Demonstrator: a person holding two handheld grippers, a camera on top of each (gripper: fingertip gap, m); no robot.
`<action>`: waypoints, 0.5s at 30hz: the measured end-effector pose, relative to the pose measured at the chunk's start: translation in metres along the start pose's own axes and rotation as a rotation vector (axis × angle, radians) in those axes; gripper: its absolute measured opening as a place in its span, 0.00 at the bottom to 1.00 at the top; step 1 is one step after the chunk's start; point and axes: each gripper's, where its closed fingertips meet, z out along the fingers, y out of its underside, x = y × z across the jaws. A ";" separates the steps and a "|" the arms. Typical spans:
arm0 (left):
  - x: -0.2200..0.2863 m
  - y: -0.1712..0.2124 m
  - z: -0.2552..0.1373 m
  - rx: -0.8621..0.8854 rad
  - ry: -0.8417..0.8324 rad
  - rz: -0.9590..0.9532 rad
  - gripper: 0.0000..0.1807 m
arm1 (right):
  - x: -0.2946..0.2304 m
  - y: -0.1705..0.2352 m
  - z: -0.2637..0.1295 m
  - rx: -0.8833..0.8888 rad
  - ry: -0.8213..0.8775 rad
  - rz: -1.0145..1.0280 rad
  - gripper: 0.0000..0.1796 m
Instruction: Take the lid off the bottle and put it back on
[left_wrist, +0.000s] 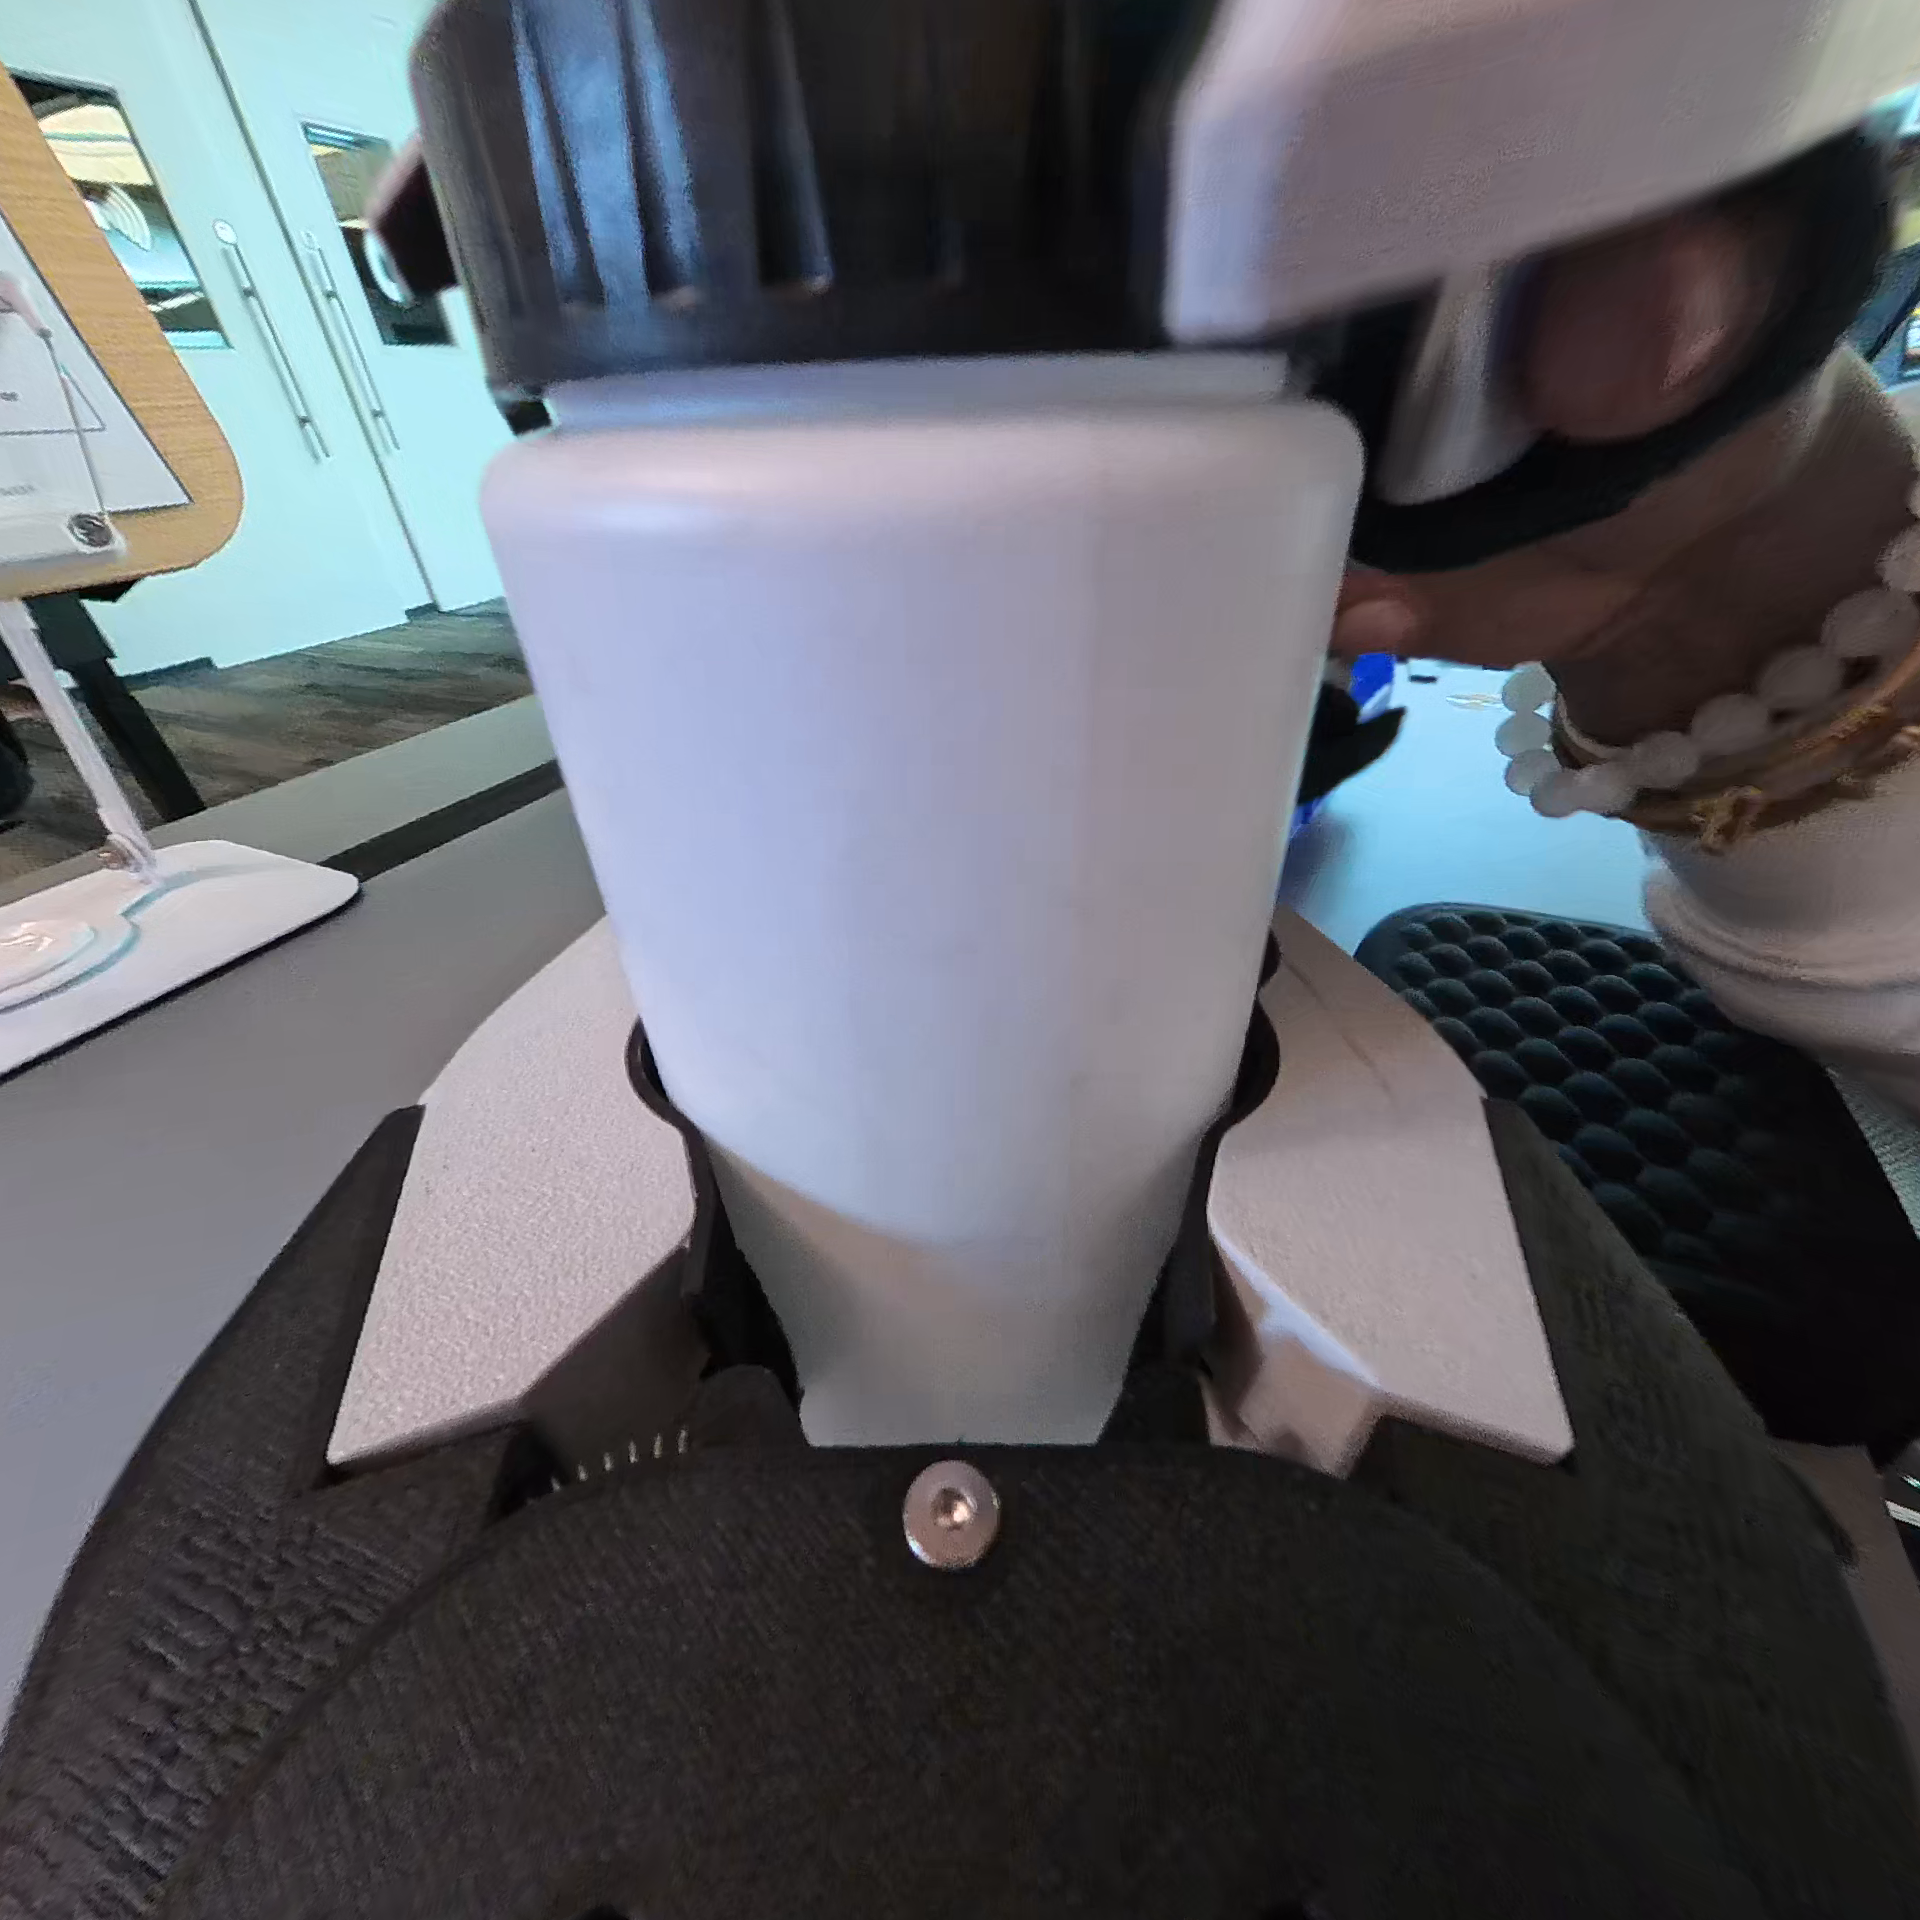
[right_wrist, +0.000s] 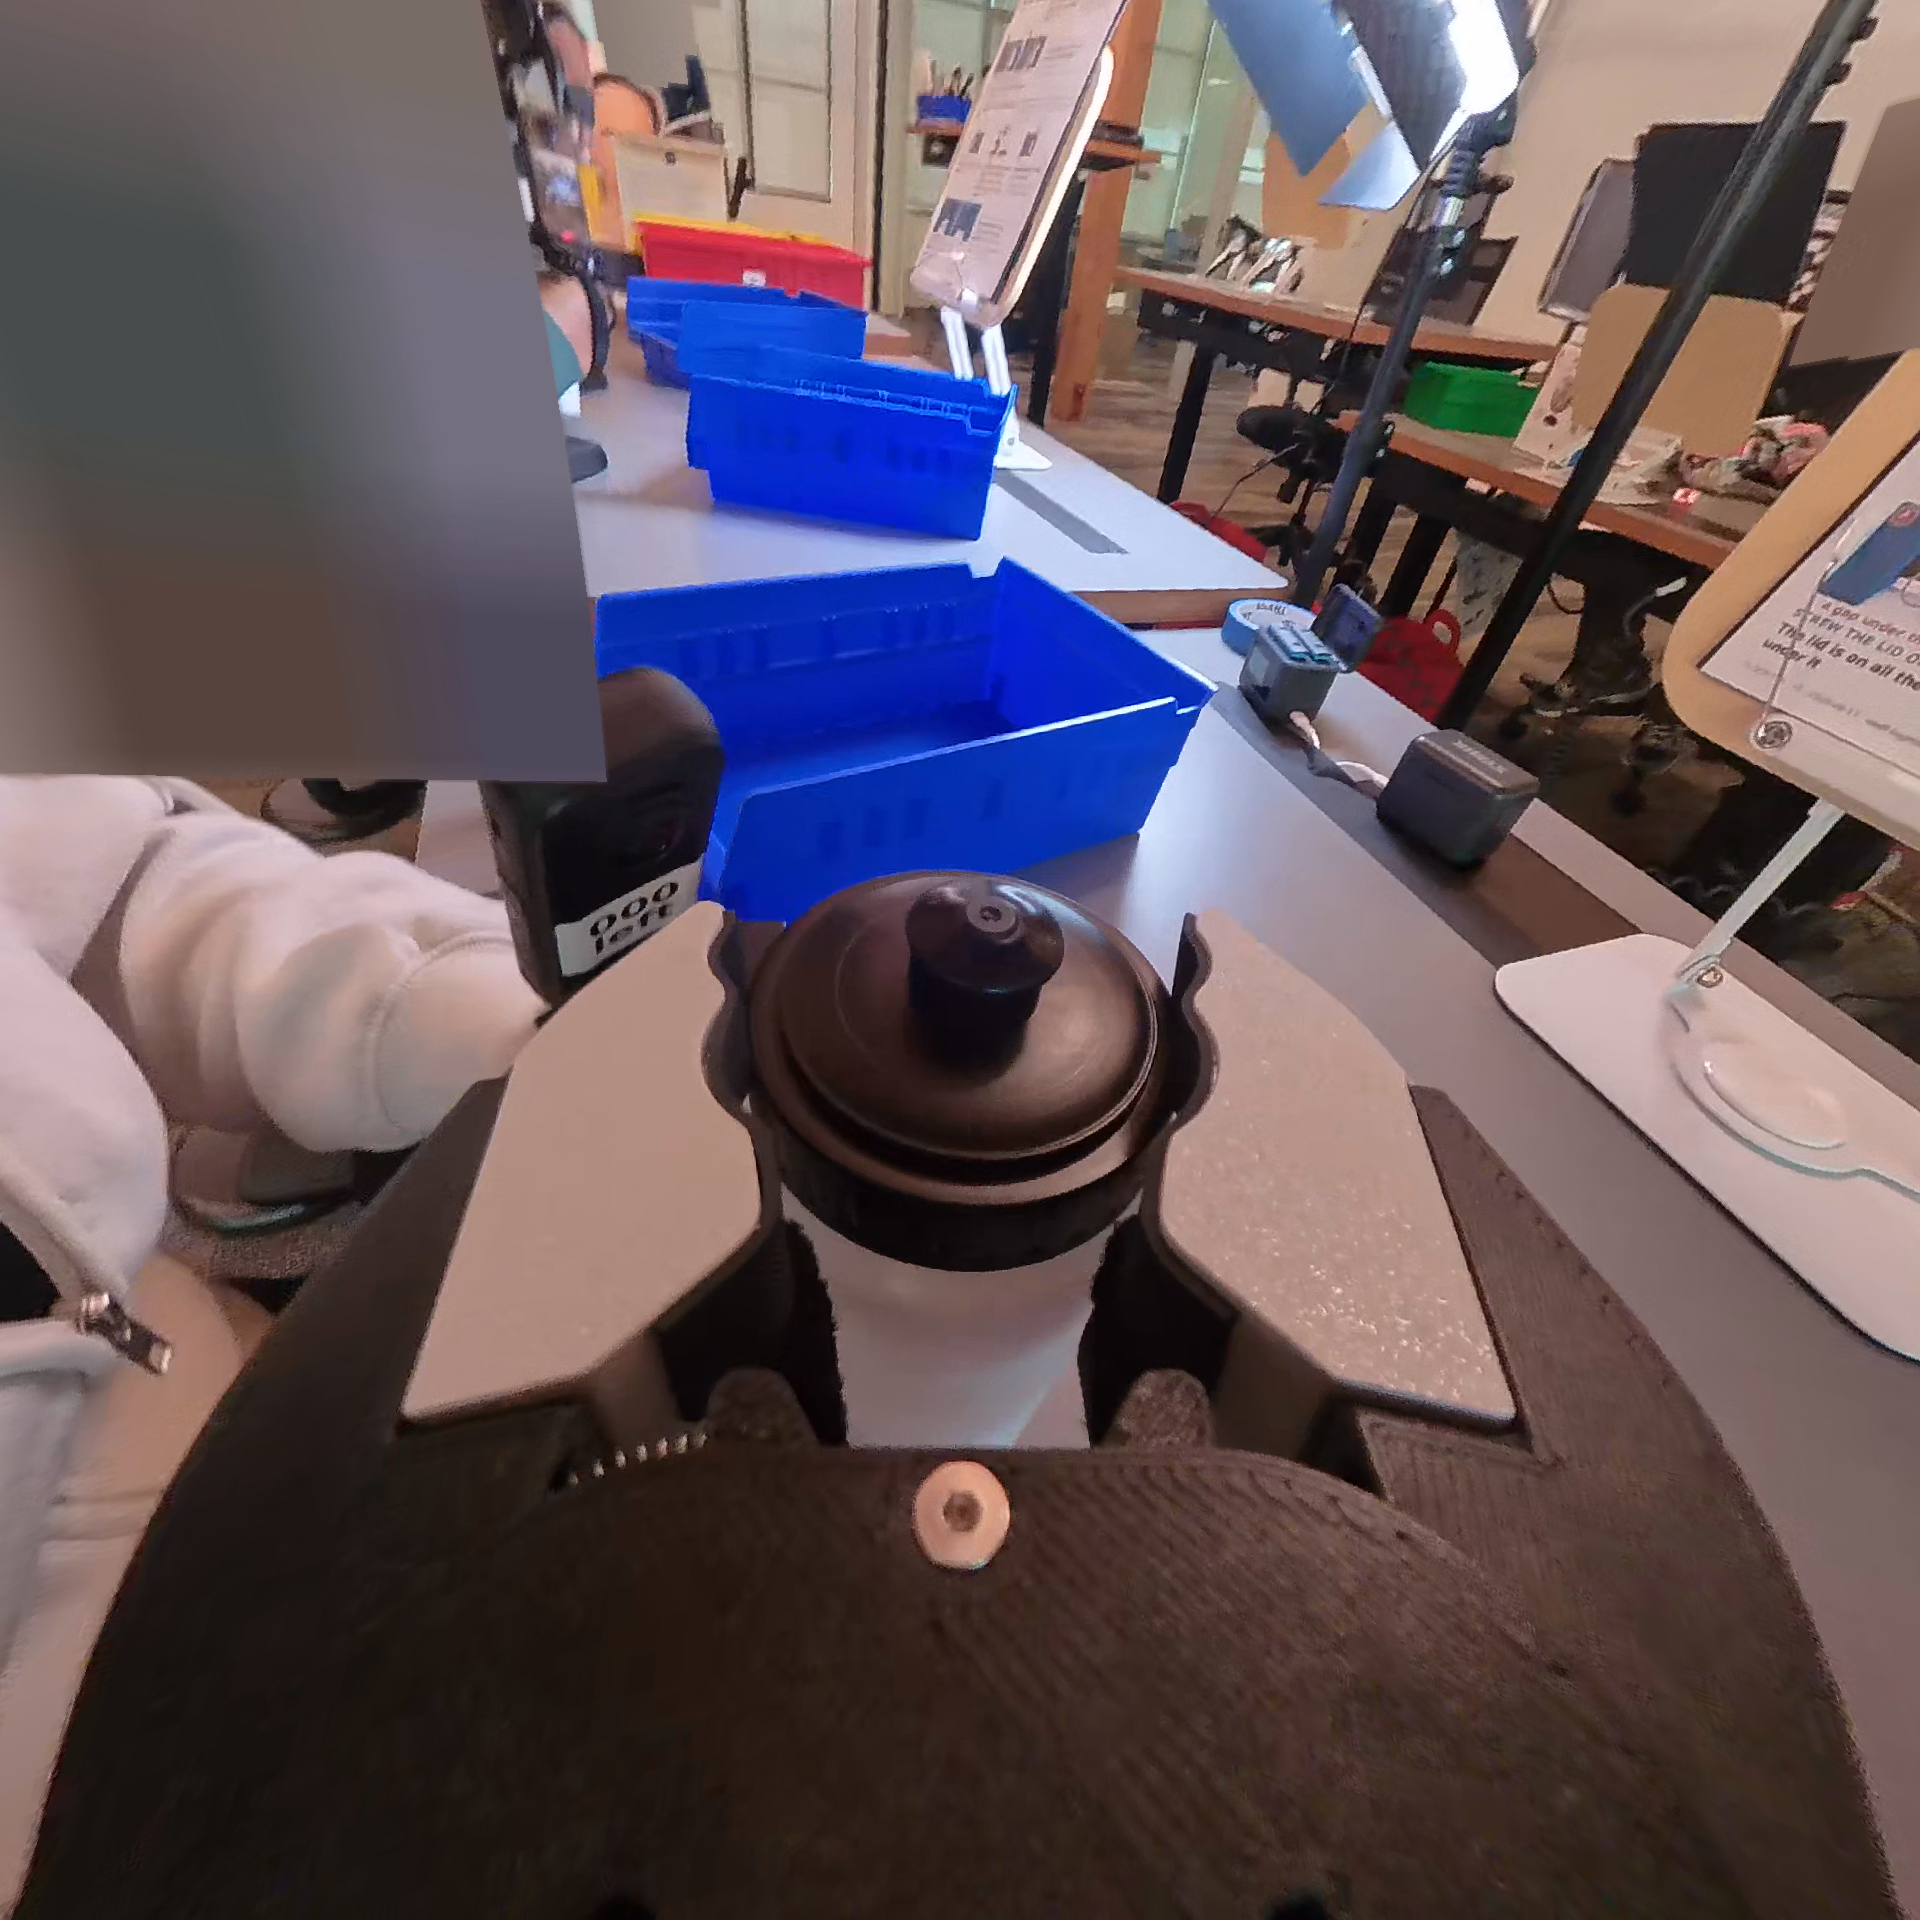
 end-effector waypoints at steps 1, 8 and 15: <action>0.001 0.000 0.000 0.001 0.014 -0.003 0.57 | 0.000 0.002 0.000 -0.019 -0.025 -0.017 0.45; 0.005 -0.001 -0.001 0.012 0.043 -0.001 0.57 | -0.012 0.020 0.005 -0.103 -0.237 0.015 0.50; 0.006 0.000 0.000 0.005 0.032 0.000 0.57 | -0.008 0.016 0.002 0.011 -0.128 0.066 0.49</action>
